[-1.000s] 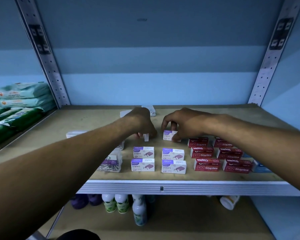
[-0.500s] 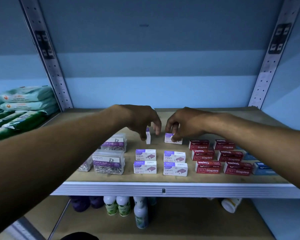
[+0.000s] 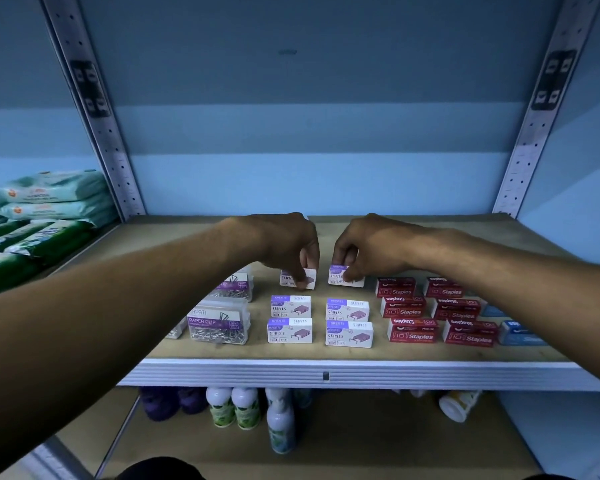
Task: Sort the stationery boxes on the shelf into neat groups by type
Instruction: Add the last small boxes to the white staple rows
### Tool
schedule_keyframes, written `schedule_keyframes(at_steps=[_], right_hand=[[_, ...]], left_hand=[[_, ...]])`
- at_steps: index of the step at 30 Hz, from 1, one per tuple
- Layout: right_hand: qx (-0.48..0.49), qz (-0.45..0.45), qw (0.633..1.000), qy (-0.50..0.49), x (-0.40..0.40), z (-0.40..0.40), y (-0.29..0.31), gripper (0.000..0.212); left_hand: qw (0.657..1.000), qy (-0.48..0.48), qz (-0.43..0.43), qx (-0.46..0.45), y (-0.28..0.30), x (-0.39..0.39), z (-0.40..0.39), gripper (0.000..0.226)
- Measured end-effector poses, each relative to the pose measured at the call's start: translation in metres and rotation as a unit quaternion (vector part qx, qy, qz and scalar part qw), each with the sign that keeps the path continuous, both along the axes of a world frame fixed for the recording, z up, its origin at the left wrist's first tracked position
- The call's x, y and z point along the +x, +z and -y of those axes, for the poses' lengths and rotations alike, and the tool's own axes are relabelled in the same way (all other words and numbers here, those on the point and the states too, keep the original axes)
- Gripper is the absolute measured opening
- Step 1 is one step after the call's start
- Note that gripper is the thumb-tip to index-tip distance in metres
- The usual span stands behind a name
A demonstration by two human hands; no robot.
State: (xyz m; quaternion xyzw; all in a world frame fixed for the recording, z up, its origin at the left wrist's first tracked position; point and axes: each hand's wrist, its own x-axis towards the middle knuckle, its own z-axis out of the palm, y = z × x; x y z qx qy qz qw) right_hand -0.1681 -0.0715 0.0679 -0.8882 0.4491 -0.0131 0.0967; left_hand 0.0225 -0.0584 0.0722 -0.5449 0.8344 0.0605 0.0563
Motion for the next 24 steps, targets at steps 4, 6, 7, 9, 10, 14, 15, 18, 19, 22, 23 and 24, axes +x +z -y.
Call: schedule_keyframes(at_steps=[4,6,7,9,10,14,15,18,19,22,23,24], right_hand=[[0.004,-0.007,1.0,0.005,0.0,-0.005,0.0,0.022],[0.008,-0.013,1.0,0.009,0.001,-0.007,-0.003,0.022],[0.009,-0.015,1.0,0.011,0.001,-0.007,-0.003,0.021],[0.01,-0.019,1.0,0.014,0.002,-0.007,-0.005,0.02],[0.01,-0.021,1.0,0.014,0.003,-0.007,-0.005,0.02],[0.011,-0.029,0.999,0.019,0.003,-0.008,-0.004,0.02],[0.012,-0.032,0.999,0.02,0.003,-0.008,-0.001,0.02],[0.014,-0.017,1.0,0.003,0.004,-0.005,0.009,0.02],[0.011,-0.01,1.0,-0.006,0.005,-0.003,0.012,0.021],[-0.012,-0.009,1.0,-0.02,0.011,0.009,0.016,0.028],[-0.016,-0.008,1.0,-0.022,0.013,0.013,0.016,0.031],[-0.017,-0.005,1.0,-0.021,0.017,0.018,0.015,0.035]], left_hand=[[1.0,-0.011,0.01,0.004,-0.003,0.001,-0.005,0.031],[1.0,-0.013,0.009,0.008,-0.004,0.002,-0.007,0.031],[1.0,-0.014,0.008,0.009,-0.004,0.003,-0.007,0.03],[1.0,-0.017,0.006,0.009,-0.004,0.004,-0.009,0.031],[1.0,-0.02,0.008,0.007,-0.004,0.004,-0.01,0.03],[1.0,-0.024,-0.001,0.005,-0.007,0.009,-0.011,0.027],[1.0,-0.026,-0.007,0.004,-0.007,0.009,-0.012,0.028],[0.999,-0.024,-0.041,0.0,-0.002,0.015,-0.013,0.034],[0.998,-0.019,-0.065,-0.005,0.001,0.019,-0.013,0.036],[0.991,0.004,-0.129,-0.022,0.008,0.036,-0.008,0.035],[0.989,0.013,-0.143,-0.031,0.009,0.042,-0.005,0.036],[0.988,0.022,-0.15,-0.041,0.01,0.049,-0.003,0.039]])
